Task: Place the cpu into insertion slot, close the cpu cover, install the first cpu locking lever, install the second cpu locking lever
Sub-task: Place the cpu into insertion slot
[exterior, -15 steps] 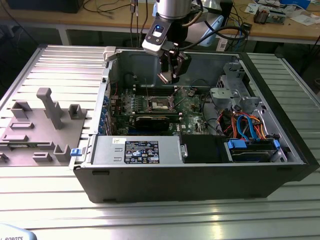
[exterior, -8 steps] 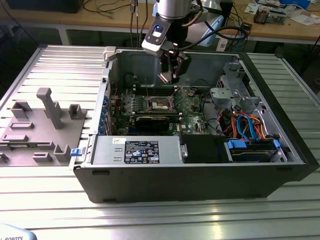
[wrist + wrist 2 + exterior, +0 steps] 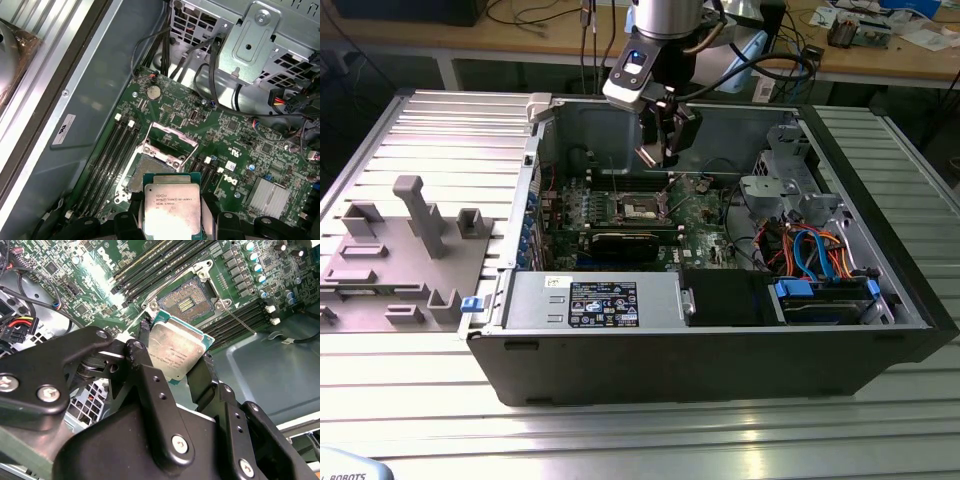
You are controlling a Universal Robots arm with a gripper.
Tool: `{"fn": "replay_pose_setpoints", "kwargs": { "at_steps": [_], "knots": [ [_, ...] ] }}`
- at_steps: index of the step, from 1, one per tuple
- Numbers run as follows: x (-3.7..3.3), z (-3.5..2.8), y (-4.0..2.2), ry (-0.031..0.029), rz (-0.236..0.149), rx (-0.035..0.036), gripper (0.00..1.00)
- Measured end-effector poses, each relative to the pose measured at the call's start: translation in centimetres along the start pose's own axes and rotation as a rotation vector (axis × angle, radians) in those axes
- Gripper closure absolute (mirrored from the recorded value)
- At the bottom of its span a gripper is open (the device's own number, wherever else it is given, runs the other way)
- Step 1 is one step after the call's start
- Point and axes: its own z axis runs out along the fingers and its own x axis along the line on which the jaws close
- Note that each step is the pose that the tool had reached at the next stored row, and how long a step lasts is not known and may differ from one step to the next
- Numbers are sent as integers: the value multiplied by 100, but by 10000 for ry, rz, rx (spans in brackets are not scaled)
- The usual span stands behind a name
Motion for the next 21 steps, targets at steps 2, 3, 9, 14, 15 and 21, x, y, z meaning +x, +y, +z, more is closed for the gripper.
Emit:
{"fn": "replay_pose_setpoints", "kwargs": {
  "at_steps": [2, 3, 9, 14, 15, 21],
  "knots": [
    [0, 1, 0, -3, 18, 1, 46],
    [0, 1, 0, -4, 30, 2, 46],
    [0, 4, 0, -14, 96, 4, 46],
    [0, 7, -1, -24, 178, 6, 46],
    [0, 8, 0, -25, 187, 7, 46],
    [0, 11, -1, -34, 255, 10, 46]
  ]
}}
